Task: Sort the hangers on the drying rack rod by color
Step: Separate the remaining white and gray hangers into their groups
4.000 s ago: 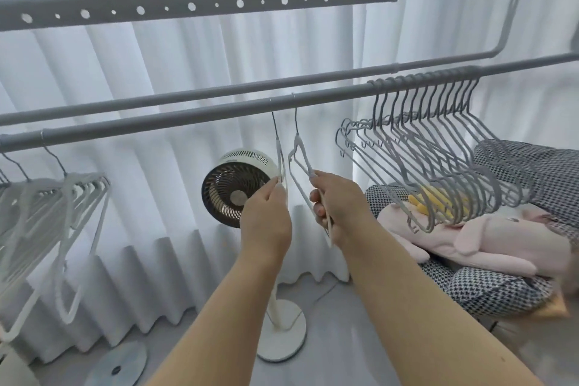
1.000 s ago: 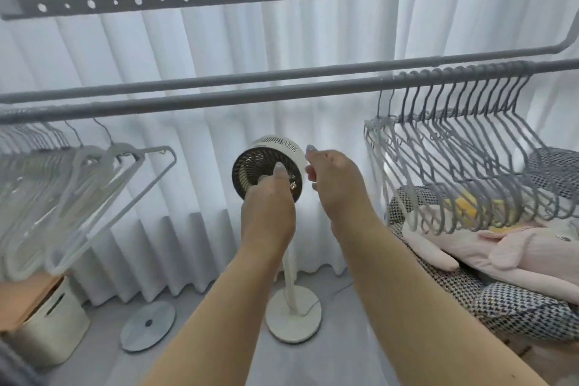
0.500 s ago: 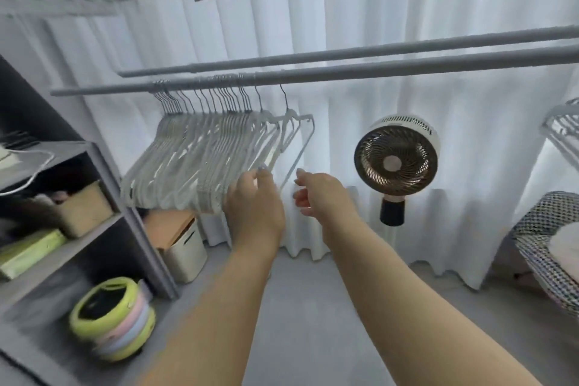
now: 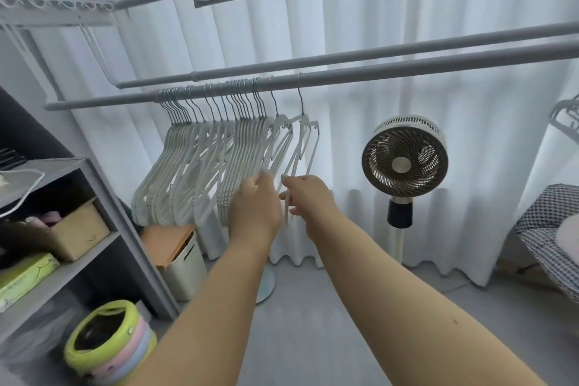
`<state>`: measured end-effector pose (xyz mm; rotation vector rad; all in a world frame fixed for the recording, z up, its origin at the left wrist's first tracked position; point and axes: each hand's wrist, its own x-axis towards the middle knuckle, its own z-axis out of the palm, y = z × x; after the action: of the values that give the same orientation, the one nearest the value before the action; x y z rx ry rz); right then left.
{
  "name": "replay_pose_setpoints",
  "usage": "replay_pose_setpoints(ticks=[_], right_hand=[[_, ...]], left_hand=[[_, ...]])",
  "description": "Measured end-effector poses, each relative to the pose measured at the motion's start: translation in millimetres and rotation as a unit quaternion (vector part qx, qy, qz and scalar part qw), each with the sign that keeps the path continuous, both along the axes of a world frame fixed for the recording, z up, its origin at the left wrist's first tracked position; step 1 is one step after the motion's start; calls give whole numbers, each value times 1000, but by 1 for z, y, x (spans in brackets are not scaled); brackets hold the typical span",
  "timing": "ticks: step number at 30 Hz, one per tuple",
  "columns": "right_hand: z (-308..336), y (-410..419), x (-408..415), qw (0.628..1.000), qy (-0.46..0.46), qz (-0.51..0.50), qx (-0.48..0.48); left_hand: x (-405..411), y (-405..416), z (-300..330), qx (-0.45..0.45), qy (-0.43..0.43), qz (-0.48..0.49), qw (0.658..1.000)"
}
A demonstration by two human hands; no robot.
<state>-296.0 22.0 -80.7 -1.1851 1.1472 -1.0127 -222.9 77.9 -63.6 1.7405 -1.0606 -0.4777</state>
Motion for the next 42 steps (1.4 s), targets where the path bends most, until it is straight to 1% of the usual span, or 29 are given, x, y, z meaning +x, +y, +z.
replay_pose_setpoints(ticks=[4,11,15,19,22,27,32,38,42], right_hand=[[-5,-6,6,1000,-3,-7,-5],[-7,-6,1,998,-54,-21,-11],[-11,-9,-8,995,-36,-83,-38],[-12,-11,-20,992,-23,-105,-69],[-12,-11,-30,989,-12,-124,-81],[-12,-11,-51,985,1,-150,-85],[-10,-7,-78,980,-8,-177,-92],[-4,3,-130,971,6,-219,-100],[1,9,-167,963,11,-247,-106]], left_hand=[[4,-4,-2,6,22,-21,1000],[8,-20,-9,14,59,-66,996],[0,-32,-13,42,56,-95,993],[-14,-40,-10,41,120,-111,986],[-25,-41,-7,42,144,-115,982],[-44,-32,-2,12,132,-107,985],[-68,-25,-1,-16,78,-93,992],[-112,-22,2,-39,38,-108,993],[-150,-23,4,-53,9,-140,989]])
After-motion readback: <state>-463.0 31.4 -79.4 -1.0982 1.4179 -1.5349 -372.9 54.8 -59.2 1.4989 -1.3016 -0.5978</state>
